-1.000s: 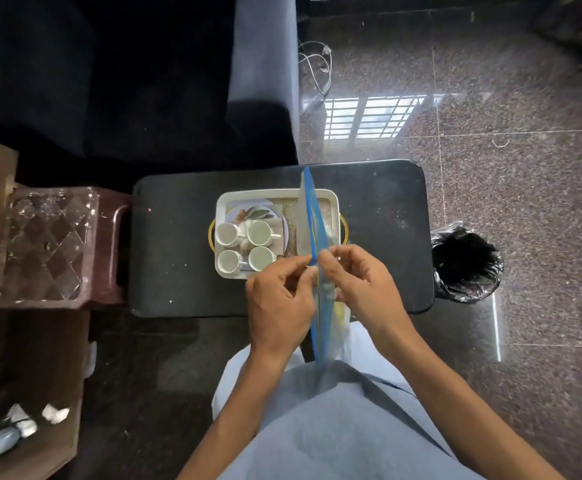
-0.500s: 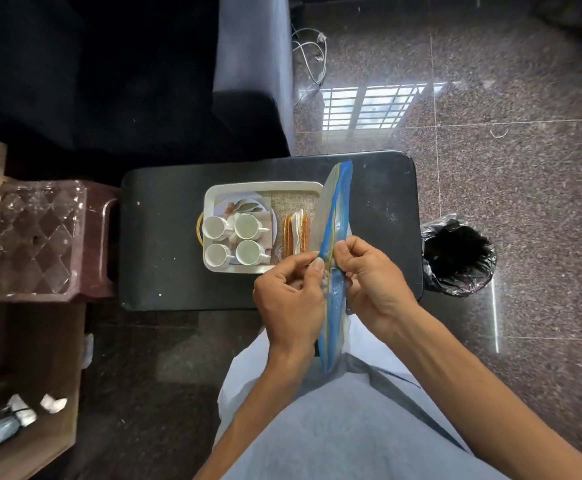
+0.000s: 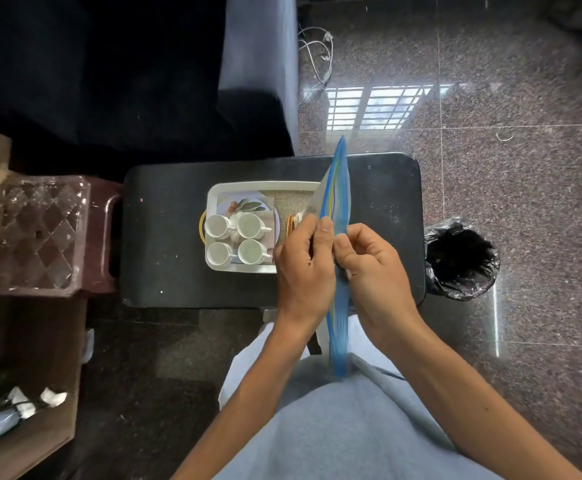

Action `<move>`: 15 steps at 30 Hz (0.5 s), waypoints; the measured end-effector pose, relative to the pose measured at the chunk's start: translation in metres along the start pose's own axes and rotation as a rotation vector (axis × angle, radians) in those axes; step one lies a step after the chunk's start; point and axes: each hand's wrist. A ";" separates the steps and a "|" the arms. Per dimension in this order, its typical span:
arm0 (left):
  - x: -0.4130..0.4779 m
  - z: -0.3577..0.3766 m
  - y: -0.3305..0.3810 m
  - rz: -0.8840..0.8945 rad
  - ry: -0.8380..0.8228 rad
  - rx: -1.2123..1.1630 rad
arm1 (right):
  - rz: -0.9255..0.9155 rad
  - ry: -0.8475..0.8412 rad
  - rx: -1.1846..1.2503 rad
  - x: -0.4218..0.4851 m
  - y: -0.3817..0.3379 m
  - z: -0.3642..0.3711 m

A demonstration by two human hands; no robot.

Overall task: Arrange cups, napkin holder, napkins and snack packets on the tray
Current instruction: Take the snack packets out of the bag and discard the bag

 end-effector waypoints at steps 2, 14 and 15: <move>-0.001 0.005 0.003 -0.042 0.041 -0.068 | 0.078 0.024 0.113 0.001 -0.001 0.005; 0.017 -0.020 0.005 -0.621 -0.027 -0.970 | 0.182 -0.017 0.646 0.007 -0.027 -0.004; 0.020 -0.026 0.007 -0.653 -0.058 -1.010 | 0.186 -0.007 0.689 0.008 -0.032 -0.007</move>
Point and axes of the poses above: each hand's wrist, its own x-axis towards the middle knuckle, its own z-axis out of the palm, y = z × x, and after that the axes turned 13 degrees about x, right-handed
